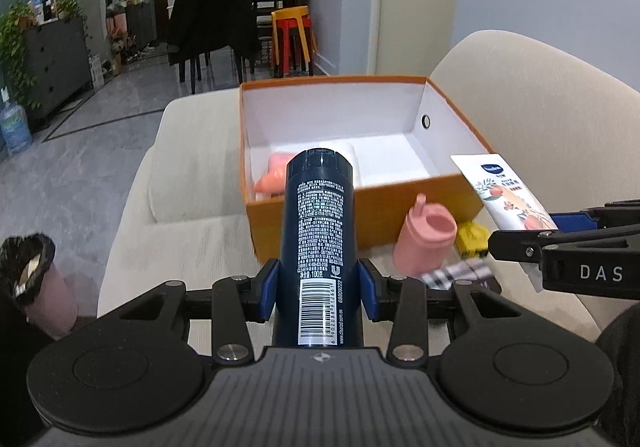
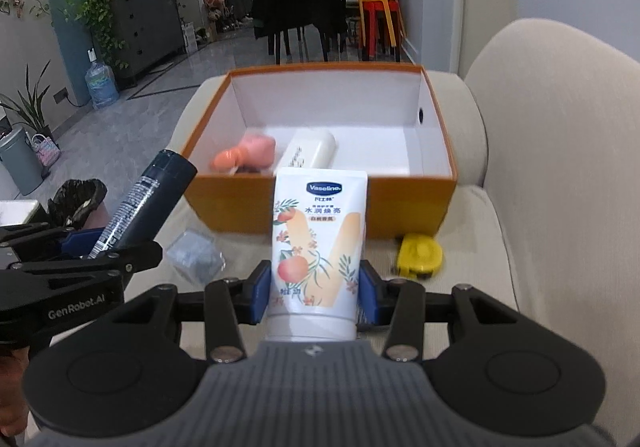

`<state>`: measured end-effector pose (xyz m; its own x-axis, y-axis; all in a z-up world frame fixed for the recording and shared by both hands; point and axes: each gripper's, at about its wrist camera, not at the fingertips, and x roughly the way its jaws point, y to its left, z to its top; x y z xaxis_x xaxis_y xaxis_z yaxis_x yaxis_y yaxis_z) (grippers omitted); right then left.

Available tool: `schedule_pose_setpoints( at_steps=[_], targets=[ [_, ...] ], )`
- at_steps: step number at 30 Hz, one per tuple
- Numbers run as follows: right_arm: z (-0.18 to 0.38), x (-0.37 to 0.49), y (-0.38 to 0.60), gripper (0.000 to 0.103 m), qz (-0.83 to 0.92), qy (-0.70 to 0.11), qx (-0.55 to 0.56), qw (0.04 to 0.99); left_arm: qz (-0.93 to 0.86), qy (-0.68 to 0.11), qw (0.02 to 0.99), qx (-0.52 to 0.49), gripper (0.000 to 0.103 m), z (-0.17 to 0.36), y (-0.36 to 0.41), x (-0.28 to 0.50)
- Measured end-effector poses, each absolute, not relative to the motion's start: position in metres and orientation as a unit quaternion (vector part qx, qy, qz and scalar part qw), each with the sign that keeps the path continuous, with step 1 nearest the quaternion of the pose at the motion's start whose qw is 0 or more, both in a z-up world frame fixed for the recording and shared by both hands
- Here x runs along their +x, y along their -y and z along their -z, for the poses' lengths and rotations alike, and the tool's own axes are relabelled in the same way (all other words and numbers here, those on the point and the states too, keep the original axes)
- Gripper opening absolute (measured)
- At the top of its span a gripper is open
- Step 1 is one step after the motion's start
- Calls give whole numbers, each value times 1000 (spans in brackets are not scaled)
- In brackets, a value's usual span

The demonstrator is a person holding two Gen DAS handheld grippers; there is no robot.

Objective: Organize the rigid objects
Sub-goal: 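Lift the spray can and Vaseline tube and carry them over the shoebox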

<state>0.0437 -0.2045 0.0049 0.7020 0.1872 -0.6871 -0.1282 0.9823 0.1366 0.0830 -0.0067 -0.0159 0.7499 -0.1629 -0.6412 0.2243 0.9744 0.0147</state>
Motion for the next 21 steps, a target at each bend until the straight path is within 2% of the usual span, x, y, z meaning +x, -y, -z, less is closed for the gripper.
schedule_pose_setpoints(
  at_steps=[21],
  targets=[
    [-19,157,231,45,-64,-349,22,935,157,-348,922,59,47,5,51,203]
  ],
)
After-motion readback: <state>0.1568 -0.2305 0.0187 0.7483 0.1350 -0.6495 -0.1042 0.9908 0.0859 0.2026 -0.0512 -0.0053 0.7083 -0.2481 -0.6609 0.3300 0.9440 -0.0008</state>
